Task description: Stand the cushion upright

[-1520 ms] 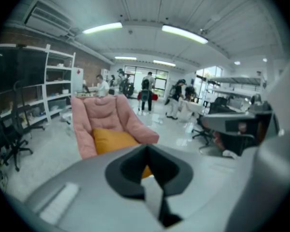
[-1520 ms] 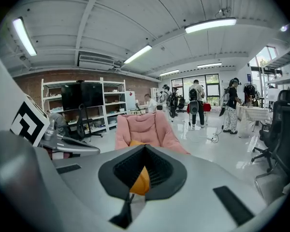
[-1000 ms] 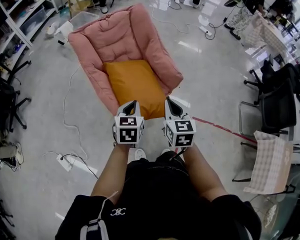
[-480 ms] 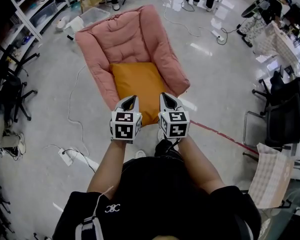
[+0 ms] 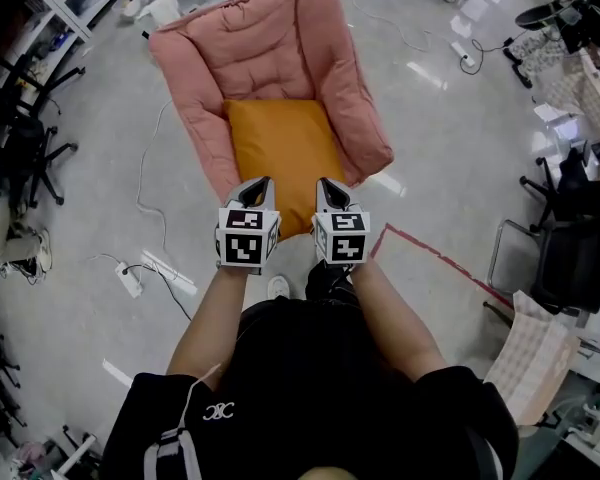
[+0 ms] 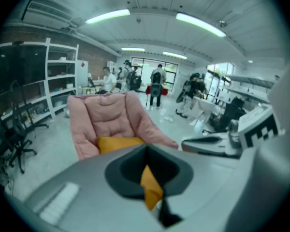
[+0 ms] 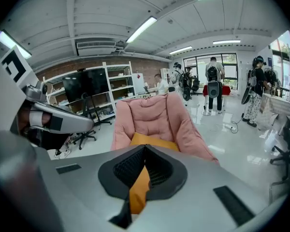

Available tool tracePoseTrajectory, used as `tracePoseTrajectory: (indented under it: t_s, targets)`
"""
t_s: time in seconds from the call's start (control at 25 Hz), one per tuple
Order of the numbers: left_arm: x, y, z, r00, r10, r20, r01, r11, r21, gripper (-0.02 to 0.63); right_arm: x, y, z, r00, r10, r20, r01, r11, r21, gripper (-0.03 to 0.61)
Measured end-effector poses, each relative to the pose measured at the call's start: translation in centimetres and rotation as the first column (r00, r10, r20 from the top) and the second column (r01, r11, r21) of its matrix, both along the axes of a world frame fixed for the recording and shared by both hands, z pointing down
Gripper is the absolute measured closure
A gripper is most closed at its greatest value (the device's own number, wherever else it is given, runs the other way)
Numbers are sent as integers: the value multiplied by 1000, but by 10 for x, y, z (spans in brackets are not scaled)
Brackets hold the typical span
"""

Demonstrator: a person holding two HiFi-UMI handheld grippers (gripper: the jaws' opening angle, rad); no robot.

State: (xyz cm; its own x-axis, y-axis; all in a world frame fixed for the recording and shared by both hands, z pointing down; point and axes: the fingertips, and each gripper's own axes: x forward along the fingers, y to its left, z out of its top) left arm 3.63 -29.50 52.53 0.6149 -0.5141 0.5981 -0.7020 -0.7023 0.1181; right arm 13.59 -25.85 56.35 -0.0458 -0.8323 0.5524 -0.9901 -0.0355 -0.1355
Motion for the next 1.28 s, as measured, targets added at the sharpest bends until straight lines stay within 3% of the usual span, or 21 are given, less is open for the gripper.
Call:
tracePoseTrajectory:
  t_s: [0.16, 0.56, 0.76, 0.88, 0.96, 1.08, 1.28]
  targets:
    - [-5, 1, 15, 999, -25, 35, 26, 999, -35, 614, -7, -4, 35, 999, -41, 27, 42, 997, -61, 583]
    - [-31, 23, 61, 985, -121, 125, 137, 982, -128, 614, -15, 13, 142, 986, -152, 60, 163, 955, -248, 477]
    - [-38, 36, 83, 979, -139, 151, 164, 972, -168, 614, -24, 32, 194, 975, -198, 102, 222, 912, -345, 426]
    - [-37, 46, 94, 977, -133, 166, 164, 969, -186, 614, -26, 54, 233, 970, -219, 107, 244, 865, -439, 380]
    - [-36, 51, 100, 976, -128, 175, 162, 967, -196, 614, -23, 68, 254, 972, -207, 109, 234, 832, -503, 362]
    - [-37, 56, 104, 974, -131, 187, 169, 964, -206, 614, -13, 78, 280, 986, -128, 108, 167, 805, -569, 360]
    - [-45, 58, 108, 966, -155, 207, 199, 957, -213, 614, -6, 72, 304, 994, -35, 107, 92, 796, -598, 362]
